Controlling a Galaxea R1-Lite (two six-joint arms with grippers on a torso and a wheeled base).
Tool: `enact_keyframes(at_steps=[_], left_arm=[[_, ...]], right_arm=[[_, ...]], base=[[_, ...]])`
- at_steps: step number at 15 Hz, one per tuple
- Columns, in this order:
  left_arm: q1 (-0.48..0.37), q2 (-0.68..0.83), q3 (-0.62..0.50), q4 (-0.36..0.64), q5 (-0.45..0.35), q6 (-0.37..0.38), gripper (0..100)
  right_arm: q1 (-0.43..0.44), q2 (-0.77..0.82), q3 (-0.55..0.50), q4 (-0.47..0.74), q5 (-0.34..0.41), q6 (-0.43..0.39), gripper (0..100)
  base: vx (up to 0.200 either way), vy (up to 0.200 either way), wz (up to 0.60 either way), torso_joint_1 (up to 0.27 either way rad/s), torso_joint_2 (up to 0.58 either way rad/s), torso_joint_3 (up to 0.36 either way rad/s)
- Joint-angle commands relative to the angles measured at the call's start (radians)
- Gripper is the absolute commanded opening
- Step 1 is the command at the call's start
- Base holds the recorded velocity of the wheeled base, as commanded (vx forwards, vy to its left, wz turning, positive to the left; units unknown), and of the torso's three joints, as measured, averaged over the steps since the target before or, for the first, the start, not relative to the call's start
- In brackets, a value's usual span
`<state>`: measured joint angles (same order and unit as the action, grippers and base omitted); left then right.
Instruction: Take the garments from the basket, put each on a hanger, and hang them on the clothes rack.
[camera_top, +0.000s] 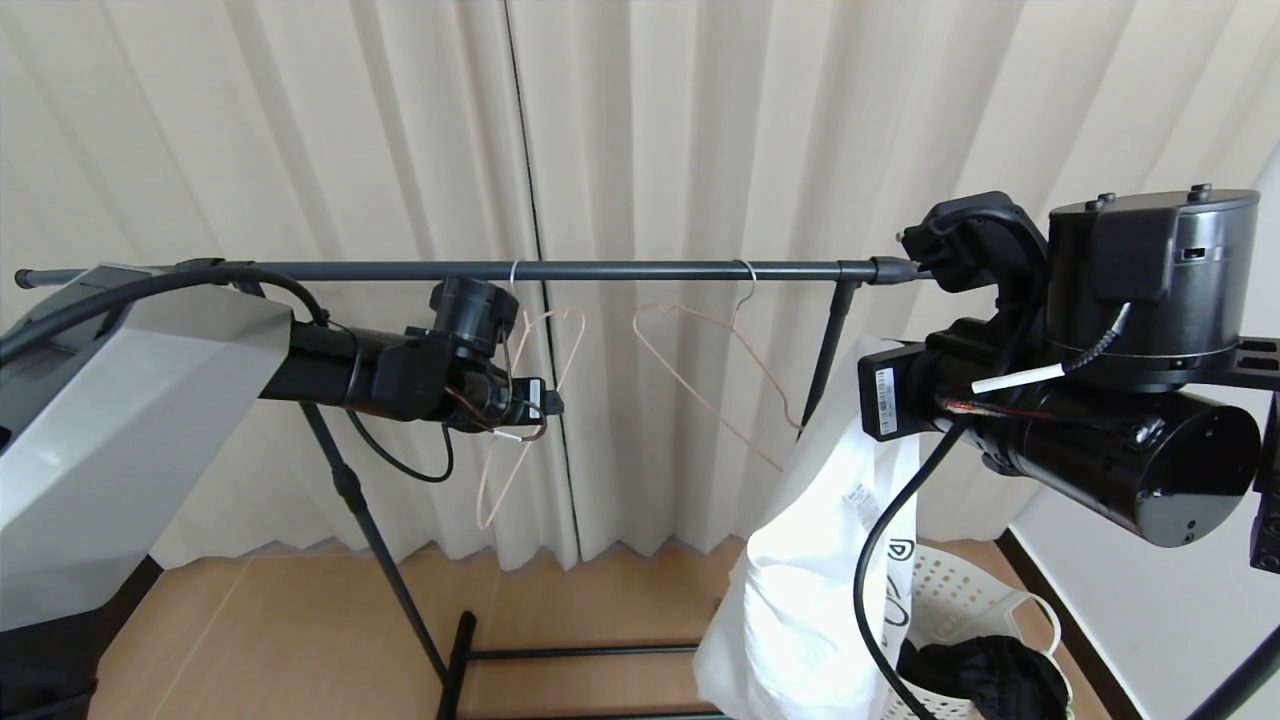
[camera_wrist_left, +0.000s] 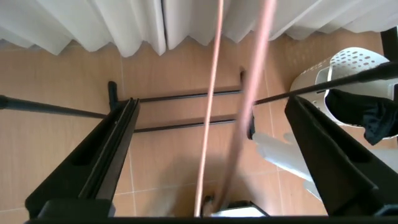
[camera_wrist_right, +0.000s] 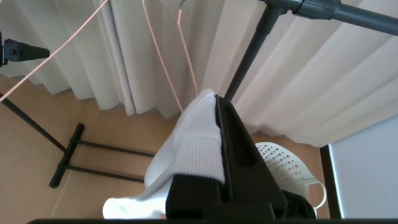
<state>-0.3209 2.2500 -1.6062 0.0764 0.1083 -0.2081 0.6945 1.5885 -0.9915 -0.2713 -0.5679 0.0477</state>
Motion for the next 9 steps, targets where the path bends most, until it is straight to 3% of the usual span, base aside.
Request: enact_keyframes(at_steps=[1, 9], left_arm=[[-0.001, 0.026, -0.008, 0.0, 0.001, -0.001, 0], [-0.006, -0.036, -0.011, 0.0, 0.039, -0.002, 0]], right_arm=[[0.0, 0.004, 0.001, 0.0, 0.002, 0.0, 0], [0.002, 0.004, 0.007, 0.0, 0.008, 0.0, 0]], base=[[0.0, 0.0, 0.0, 0.0, 0.0, 0.0], [0.0, 0.0, 0.0, 0.0, 0.0, 0.0]])
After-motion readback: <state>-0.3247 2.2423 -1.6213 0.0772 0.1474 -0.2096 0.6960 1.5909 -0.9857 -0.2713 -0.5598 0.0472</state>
